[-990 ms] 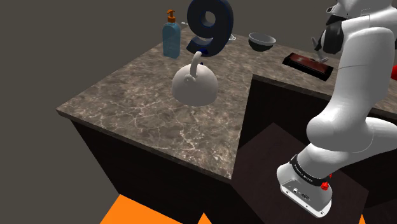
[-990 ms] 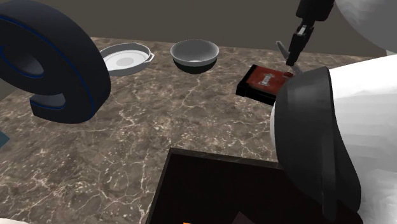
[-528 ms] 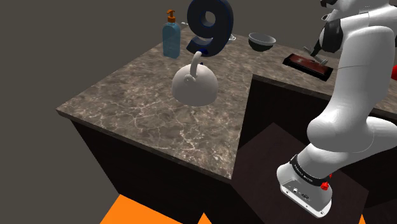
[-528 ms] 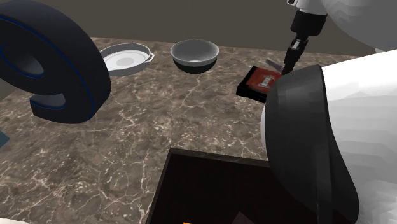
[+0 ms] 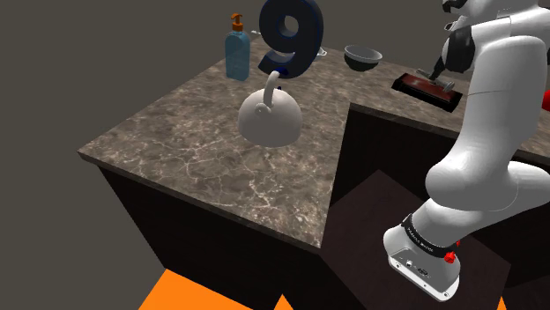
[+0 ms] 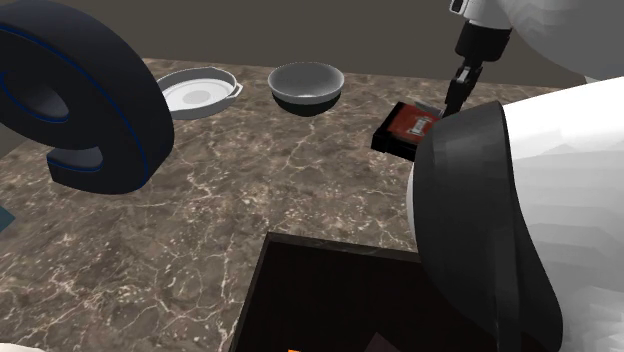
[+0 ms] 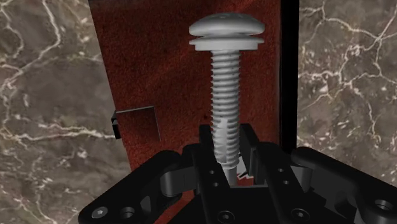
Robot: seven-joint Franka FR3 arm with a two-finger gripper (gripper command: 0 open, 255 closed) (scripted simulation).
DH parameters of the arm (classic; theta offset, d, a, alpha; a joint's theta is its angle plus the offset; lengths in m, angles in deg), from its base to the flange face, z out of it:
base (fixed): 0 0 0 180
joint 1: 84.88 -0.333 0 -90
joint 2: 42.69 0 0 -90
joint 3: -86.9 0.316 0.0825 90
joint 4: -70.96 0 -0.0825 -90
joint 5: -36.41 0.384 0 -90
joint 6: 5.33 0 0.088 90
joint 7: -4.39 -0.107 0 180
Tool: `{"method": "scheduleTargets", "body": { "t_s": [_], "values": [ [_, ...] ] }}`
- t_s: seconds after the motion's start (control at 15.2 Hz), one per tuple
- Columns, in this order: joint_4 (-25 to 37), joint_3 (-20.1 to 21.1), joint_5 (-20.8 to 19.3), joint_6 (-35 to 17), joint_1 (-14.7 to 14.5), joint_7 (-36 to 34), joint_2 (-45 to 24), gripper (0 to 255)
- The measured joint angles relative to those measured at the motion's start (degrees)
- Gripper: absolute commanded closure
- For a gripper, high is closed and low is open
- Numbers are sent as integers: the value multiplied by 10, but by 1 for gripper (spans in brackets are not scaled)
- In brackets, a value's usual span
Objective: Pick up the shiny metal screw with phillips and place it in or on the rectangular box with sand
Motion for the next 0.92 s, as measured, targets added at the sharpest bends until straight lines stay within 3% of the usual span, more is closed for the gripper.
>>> {"method": "scheduleTargets", "body": {
  "t_s": [0.4, 0.73, 0.92],
  "values": [
    [0, 0, 0, 0, 0, 0, 0, 0],
    [141, 13, 18, 91, 58, -15, -38, 0],
    [154, 14, 19, 101, 62, -17, -40, 0]
  ]
}}
